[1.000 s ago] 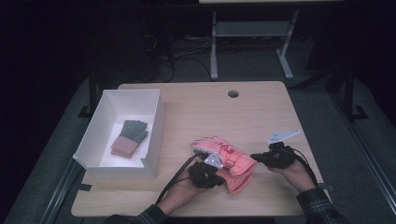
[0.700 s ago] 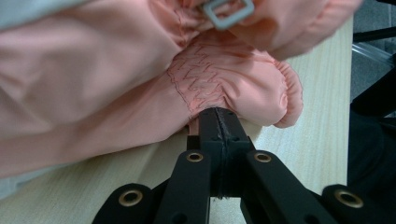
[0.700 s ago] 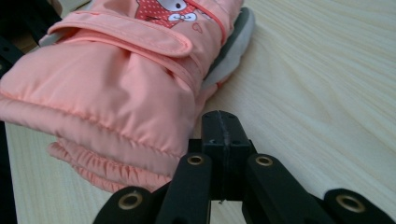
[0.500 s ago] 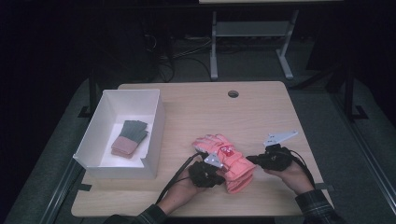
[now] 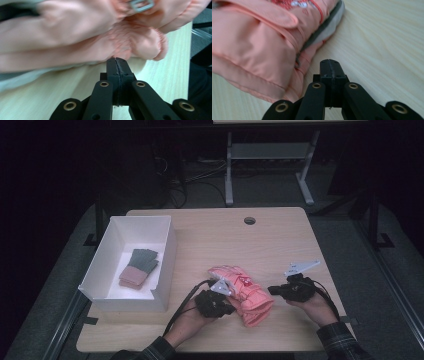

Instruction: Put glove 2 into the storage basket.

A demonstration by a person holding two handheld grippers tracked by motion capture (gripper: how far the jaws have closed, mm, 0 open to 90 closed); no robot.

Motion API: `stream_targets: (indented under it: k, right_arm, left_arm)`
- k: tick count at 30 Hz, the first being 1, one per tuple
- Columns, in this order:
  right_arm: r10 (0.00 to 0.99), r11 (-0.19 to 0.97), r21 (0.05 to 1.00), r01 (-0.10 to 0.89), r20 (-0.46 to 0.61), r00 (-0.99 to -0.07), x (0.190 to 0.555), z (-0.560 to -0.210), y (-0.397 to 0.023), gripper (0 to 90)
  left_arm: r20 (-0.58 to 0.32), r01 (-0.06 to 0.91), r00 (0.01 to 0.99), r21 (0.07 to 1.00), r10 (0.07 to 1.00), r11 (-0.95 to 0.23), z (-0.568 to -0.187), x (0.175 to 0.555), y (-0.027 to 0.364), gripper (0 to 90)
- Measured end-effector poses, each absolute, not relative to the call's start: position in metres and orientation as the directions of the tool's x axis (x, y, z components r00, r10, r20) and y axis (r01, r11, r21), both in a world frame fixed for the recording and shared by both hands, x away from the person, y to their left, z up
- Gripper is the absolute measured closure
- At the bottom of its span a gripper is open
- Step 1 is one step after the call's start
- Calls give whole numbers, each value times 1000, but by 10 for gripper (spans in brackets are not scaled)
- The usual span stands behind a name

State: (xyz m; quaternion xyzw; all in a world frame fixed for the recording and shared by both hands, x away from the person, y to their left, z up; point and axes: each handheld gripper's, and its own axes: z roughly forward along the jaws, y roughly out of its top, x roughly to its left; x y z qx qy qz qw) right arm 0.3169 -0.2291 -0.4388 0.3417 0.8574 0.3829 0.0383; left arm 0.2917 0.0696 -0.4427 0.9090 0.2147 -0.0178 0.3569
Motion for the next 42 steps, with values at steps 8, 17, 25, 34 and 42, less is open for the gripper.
stream_targets:
  k: [8,17,25,34,42]
  right_arm:
    - [582,519,659,545,195,-790,308,-448,-225,900]
    - [539,542,651,532,217,-814,293,-449,-213,900]
    - [470,570,658,492,229,-852,279,-450,-193,900]
    - [420,579,674,459,236,-876,270,-451,-167,900]
    - [395,590,676,442,236,-888,261,-452,-150,900]
  left_arm:
    - [-214,486,860,623,464,-614,-445,313,90,899]
    - [-240,514,844,619,480,-594,-448,331,87,898]
    - [-239,504,849,635,472,-585,-444,347,88,899]
    - [-259,498,857,640,446,-585,-448,358,76,899]
    - [-258,489,864,636,432,-597,-448,360,71,899]
